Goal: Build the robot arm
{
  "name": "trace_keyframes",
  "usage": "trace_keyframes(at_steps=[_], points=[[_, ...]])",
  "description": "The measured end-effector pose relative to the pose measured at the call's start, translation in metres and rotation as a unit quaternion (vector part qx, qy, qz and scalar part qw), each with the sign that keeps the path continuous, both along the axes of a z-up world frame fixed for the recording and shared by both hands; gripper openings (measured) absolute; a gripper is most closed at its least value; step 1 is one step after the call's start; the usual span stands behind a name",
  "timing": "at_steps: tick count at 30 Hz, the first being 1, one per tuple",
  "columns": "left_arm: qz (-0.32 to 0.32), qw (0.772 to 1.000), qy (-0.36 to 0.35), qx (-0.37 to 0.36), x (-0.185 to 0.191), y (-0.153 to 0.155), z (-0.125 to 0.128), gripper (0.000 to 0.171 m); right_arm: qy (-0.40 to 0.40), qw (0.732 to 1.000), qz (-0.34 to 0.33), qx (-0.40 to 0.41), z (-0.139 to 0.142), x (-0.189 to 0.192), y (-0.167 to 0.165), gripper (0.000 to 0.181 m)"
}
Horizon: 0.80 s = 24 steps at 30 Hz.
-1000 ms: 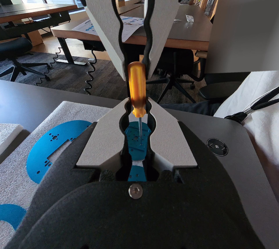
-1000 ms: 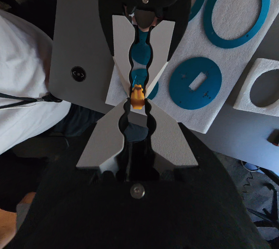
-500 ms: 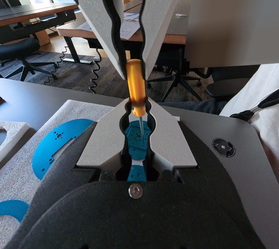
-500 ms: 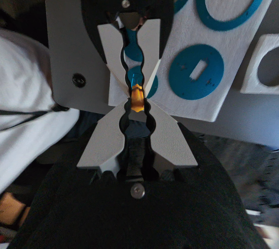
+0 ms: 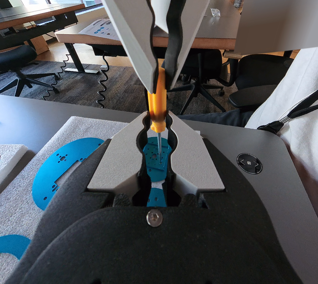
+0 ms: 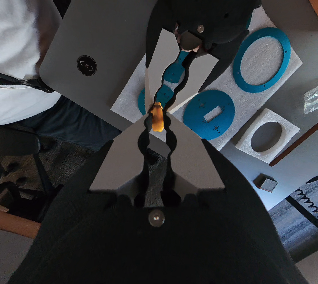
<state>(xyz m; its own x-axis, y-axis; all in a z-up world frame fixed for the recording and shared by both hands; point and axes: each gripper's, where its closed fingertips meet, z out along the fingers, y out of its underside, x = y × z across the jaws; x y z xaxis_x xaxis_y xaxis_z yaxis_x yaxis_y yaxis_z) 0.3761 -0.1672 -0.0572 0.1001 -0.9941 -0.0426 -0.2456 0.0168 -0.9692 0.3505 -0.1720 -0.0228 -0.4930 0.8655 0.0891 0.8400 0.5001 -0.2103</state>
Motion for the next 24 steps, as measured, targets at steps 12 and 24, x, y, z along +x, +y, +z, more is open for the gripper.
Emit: trace_keyframes(at_steps=[12,24], points=[[0.013,1.000,0.006,-0.001,-0.001,0.003,0.000,0.016,-0.009,0.972,-0.231,-0.033,-0.001,-0.007,0.010,0.010],[0.005,1.000,0.009,0.004,0.000,0.000,-0.001,0.016,0.049,0.997,0.063,0.008,0.012,0.000,0.008,0.031]])
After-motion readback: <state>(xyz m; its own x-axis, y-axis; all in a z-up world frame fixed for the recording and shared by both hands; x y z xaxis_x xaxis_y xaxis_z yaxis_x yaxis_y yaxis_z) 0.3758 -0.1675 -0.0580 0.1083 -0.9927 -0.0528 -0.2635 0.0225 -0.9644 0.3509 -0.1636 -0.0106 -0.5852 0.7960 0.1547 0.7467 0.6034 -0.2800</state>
